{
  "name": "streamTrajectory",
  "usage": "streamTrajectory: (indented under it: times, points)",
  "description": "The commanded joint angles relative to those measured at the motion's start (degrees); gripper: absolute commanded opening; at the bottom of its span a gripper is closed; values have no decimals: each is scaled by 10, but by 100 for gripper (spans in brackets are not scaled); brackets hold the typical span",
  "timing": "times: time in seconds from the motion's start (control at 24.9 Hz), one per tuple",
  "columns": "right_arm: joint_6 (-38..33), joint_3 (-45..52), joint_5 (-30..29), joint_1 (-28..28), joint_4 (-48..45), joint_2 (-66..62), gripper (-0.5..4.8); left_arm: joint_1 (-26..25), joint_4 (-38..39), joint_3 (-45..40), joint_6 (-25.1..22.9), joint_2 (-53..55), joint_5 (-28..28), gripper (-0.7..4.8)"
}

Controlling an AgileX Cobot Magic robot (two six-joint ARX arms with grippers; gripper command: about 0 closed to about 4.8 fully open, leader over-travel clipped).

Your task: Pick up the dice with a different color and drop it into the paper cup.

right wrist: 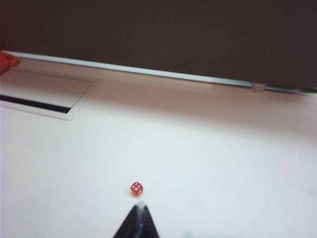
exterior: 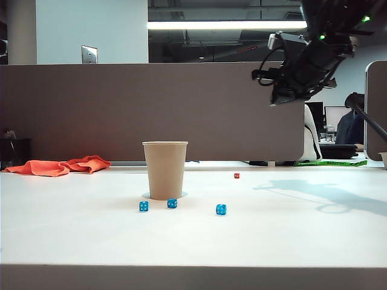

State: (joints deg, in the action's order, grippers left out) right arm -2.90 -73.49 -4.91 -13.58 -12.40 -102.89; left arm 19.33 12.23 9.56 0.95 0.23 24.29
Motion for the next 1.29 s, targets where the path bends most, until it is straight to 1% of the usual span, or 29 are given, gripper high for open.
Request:
streamTrajectory:
  times: [0.04,0.16,0.2,0.32,0.56,0.6,0.64,0.76,0.92,1.0,1.04,1.08,1.12,1.17,1.21,1.29]
  points:
    - [4,-9,-34,2,-30,2,-5,0,-7,2,0,1,-1,-6]
    - [25,-54,-45,2,-13,-29,-5,0,-7,2,-1,1,-3,-6]
    - [32,-90,-48,2,15,-52,-5,0,-7,2,0,1,-3,-6]
    - [32,-145,-59,0,51,-89,-5,0,-6,2,0,1,-3,-6]
    - [34,-231,-59,-1,133,-143,-5,0,-7,2,-1,1,-3,-6]
    - [40,-241,-59,-1,146,-150,-5,0,-7,2,-1,1,-3,-6]
    - [64,-263,-56,-2,182,-162,-5,0,-6,2,-1,1,-4,-6]
    - [97,-289,-37,-8,235,-176,-6,0,-7,2,-1,1,-12,-6]
    - [93,-292,-38,-16,253,-177,-6,0,-4,1,0,1,-11,-6]
    - [89,-293,-32,-24,280,-177,-5,0,-2,0,0,1,-11,-6]
    - [89,-293,-22,-27,298,-177,8,0,-2,0,-1,1,-11,-6]
    - [89,-293,-15,-30,308,-177,41,0,-2,0,-1,1,-11,-6]
    - [89,-293,-12,-32,319,-179,101,0,-1,0,0,1,-11,-6]
    - [89,-293,-12,-32,325,-180,123,0,-1,0,-1,1,-12,-6]
    - [89,-293,-12,-33,326,-183,128,0,-1,0,-1,1,-11,-6]
    - [89,-293,-12,-32,330,-189,170,0,1,0,-1,1,-11,-6]
